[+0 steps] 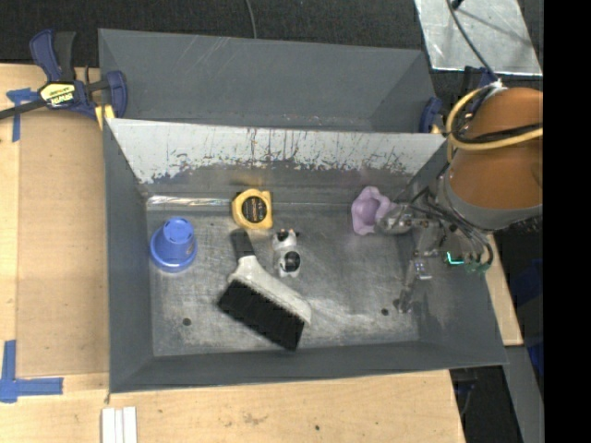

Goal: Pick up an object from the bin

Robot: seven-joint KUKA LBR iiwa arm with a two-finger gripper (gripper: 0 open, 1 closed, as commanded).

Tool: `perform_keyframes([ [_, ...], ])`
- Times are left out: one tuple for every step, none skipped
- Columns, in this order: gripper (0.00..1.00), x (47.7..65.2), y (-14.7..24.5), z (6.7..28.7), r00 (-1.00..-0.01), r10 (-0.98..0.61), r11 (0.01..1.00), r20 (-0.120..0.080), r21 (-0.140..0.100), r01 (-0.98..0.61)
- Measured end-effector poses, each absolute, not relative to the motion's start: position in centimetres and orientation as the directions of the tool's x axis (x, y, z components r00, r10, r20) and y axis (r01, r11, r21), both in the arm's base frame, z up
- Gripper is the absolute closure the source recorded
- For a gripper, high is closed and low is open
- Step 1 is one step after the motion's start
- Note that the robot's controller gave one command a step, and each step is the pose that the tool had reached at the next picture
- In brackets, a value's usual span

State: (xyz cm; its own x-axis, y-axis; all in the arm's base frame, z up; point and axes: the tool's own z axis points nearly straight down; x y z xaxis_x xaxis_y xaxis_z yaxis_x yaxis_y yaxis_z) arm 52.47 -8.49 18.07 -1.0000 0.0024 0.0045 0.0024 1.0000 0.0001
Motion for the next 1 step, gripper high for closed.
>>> perform_keyframes([
  [0.00,52.65,-8.46,18.45,-1.000,0.000,1.000,-0.003,-0.001,0.000],
])
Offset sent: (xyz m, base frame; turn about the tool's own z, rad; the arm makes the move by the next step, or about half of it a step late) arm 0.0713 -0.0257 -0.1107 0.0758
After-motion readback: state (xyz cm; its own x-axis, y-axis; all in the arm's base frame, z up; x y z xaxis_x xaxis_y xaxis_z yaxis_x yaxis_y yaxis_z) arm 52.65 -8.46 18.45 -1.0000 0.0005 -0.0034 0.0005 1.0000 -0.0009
